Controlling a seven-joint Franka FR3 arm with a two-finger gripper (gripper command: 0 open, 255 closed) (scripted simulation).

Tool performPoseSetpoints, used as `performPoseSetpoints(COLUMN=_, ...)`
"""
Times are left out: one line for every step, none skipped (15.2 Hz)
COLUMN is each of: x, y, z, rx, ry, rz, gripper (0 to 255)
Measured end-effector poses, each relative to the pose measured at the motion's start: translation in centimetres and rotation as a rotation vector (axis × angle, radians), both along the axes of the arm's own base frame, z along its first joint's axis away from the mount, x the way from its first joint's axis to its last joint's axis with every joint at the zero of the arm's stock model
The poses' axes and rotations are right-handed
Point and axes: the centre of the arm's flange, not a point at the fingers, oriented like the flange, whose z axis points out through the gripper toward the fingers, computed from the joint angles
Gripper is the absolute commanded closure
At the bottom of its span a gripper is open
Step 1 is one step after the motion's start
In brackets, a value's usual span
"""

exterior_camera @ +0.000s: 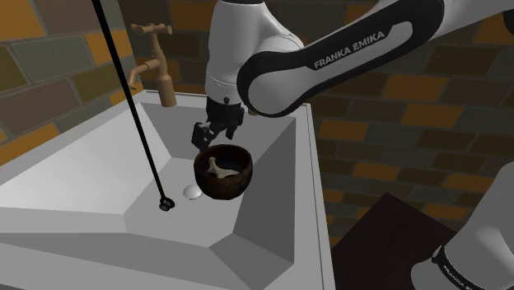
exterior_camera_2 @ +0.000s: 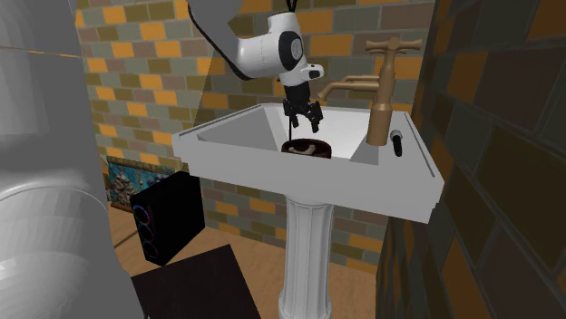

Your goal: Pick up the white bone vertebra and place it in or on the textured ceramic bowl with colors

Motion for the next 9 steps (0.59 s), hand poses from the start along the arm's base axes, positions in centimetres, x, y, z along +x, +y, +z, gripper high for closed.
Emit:
performPoseSetpoints(x=-0.4, y=0.0, z=1.1, rx=0.000, ry=0.000, rz=0.000, gripper=0)
performPoseSetpoints(x=-0.8, y=0.0, z=2.0, rx=0.000, ry=0.000, rz=0.000, gripper=0)
performPoseSetpoints(x=-0.9, y=-0.1, z=2.7, rx=0.000, ry=0.000, rz=0.000, gripper=0)
performPoseSetpoints(x=-1.1, y=-0.2, z=3.0, rx=0.000, ry=0.000, rz=0.000, gripper=0)
performPoseSetpoints(x=-1.1, y=-0.2, z=3.1, rx=0.000, ry=0.000, rz=0.000, gripper=0)
performPoseSetpoints(x=-1.1, y=-0.3, z=3.2, rx=0.000, ry=0.000, rz=0.000, gripper=0)
performPoseSetpoints(x=-1.1, y=-0.3, z=3.2, rx=0.000, ry=0.000, rz=0.000, gripper=0)
performPoseSetpoints(x=-1.1, y=-0.3, z=3.2, rx=0.000, ry=0.000, rz=0.000, gripper=0)
performPoseSetpoints(x=-1.1, y=-0.3, z=3.2, rx=0.000, ry=0.000, rz=0.000, gripper=0)
